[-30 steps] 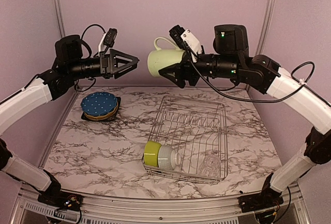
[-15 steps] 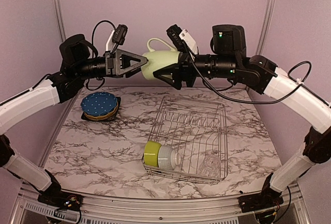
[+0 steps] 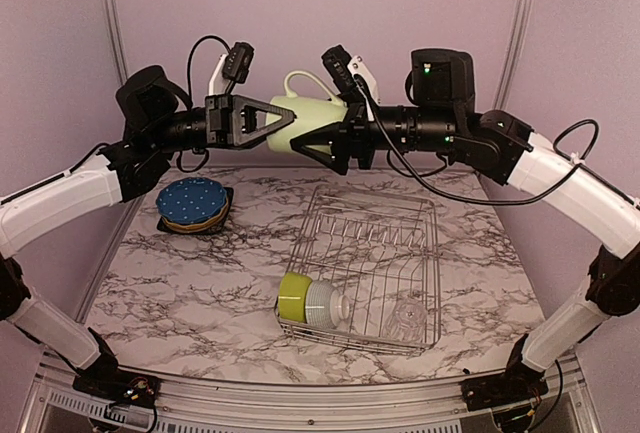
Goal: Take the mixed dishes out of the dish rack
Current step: Pass from the right arm to the left, then place the cup at the center of the board, then grab the cup from the dish rack.
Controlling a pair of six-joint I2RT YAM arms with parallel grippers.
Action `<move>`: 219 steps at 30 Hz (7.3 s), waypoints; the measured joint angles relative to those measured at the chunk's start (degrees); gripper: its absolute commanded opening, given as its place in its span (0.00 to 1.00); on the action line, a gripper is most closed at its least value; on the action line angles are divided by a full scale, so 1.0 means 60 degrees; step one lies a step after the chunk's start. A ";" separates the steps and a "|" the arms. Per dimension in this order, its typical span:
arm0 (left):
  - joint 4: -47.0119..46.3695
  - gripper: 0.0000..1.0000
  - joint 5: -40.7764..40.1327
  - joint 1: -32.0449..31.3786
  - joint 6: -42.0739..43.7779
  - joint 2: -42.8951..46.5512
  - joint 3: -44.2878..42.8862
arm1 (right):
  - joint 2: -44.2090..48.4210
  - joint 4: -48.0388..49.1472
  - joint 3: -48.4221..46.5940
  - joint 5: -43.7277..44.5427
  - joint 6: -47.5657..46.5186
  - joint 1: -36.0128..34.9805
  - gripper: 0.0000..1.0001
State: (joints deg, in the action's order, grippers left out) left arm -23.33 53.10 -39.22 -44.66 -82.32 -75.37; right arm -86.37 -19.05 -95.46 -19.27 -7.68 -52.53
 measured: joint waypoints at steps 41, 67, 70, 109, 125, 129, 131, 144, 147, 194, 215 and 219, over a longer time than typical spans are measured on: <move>0.9643 0.00 -0.6699 0.1457 0.3825 -0.3100 -0.4852 | 0.1126 -0.0361 0.1082 0.2131 0.0317 0.0222 0.98; 1.2203 0.01 -0.8236 0.1654 0.6801 -0.7158 -0.7227 | 0.0998 -0.0696 0.1155 0.2233 0.0543 0.0299 0.98; 1.2218 0.01 -0.8335 0.1683 0.6830 -0.7377 -0.7355 | 0.0929 -0.0707 0.1147 0.2208 0.0546 0.0331 0.98; 1.2367 0.07 -0.8929 0.1745 0.7533 -0.8113 -0.7191 | 0.0616 -0.0911 0.0896 0.1938 0.0783 0.0441 0.98; 1.2291 0.37 -0.8867 0.1745 0.7686 -0.8156 -0.7122 | 0.0616 -0.0911 0.0896 0.1938 0.0984 0.0441 0.98; 1.2291 0.44 -0.8936 0.1745 0.7683 -0.8153 -0.7122 | 0.0616 -0.0911 0.0896 0.1934 0.1016 0.0441 0.98; 1.2291 0.45 -0.8958 0.1749 0.7694 -0.8142 -0.7122 | 0.0616 -0.0911 0.0896 0.1934 0.1035 0.0441 0.98; 1.2295 0.61 -0.9562 0.1745 0.7741 -0.7537 -0.7122 | 0.0623 -0.0911 0.0896 0.1931 0.1078 0.0441 0.98; 1.2291 0.66 -0.9617 0.1745 0.7723 -0.7206 -0.7122 | 0.0634 -0.0911 0.0896 0.1927 0.1184 0.0441 0.99; 0.8714 0.71 -0.9136 0.1475 0.5792 -0.1443 -0.0459 | 0.2251 -0.7635 0.3956 0.2335 0.5493 -0.0765 0.97; 0.8582 0.72 -0.9140 0.1475 0.5803 -0.1417 -0.0266 | 0.1268 -0.7748 0.5410 0.2991 0.6135 -0.0765 0.94; 0.8582 0.72 -0.9140 0.1475 0.5814 -0.1417 -0.0266 | 0.1115 -0.7497 0.5603 0.3024 0.6178 -0.0765 0.87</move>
State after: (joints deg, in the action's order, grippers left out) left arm 28.16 -1.74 -30.37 -9.78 -90.83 -76.97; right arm -79.68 -64.03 -61.84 -1.13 29.39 -57.12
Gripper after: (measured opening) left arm 0.715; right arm 0.914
